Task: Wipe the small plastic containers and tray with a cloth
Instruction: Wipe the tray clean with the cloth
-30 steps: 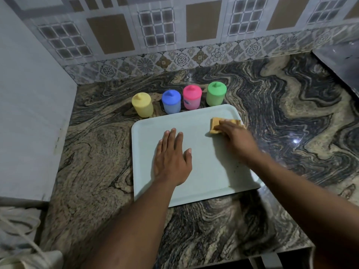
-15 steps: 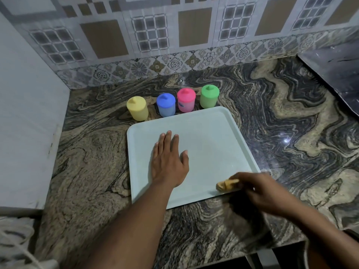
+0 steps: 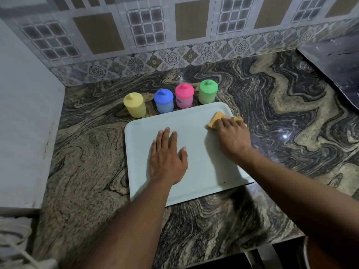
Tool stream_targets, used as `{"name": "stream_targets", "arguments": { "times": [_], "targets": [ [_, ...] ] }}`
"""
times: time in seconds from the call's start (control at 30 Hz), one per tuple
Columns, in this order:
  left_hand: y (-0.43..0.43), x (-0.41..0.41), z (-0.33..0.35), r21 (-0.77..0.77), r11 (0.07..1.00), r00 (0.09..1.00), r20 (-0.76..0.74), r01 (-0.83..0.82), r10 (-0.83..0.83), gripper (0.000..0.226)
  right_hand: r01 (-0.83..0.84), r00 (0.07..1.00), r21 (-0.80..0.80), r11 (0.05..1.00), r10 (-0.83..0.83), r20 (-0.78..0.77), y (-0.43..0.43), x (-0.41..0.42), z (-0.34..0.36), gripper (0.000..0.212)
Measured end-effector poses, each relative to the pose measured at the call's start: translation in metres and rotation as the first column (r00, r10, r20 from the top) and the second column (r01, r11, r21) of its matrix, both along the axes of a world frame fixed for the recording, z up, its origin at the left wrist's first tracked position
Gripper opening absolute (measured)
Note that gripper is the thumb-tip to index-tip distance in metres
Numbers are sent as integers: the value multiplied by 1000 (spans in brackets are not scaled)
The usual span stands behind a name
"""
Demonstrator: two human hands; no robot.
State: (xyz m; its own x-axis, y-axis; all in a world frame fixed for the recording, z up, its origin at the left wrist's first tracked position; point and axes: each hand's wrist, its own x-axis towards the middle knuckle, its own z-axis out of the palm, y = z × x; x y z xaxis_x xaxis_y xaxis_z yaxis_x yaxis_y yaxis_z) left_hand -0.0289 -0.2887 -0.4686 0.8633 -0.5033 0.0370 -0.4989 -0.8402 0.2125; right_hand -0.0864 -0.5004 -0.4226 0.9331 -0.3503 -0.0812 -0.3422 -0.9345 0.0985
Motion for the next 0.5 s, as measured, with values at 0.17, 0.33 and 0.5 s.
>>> {"name": "stream_targets", "arguments": {
  "times": [0.17,0.33,0.5],
  "targets": [
    [0,-1,1,-5,1000,1000,-9,-1,1,67,44,998,-75,996,-47,-38,32,-59,6,52],
    [0,0,0,-2,1000,1000,-6,0,0,67,51,976,50,997,-39,-215,48,-116,32,26],
    [0,0,-1,3,1000,1000,-2,5,-5,66,215,974,533,818,-221,-55,2,-96,65,28]
  ]
}}
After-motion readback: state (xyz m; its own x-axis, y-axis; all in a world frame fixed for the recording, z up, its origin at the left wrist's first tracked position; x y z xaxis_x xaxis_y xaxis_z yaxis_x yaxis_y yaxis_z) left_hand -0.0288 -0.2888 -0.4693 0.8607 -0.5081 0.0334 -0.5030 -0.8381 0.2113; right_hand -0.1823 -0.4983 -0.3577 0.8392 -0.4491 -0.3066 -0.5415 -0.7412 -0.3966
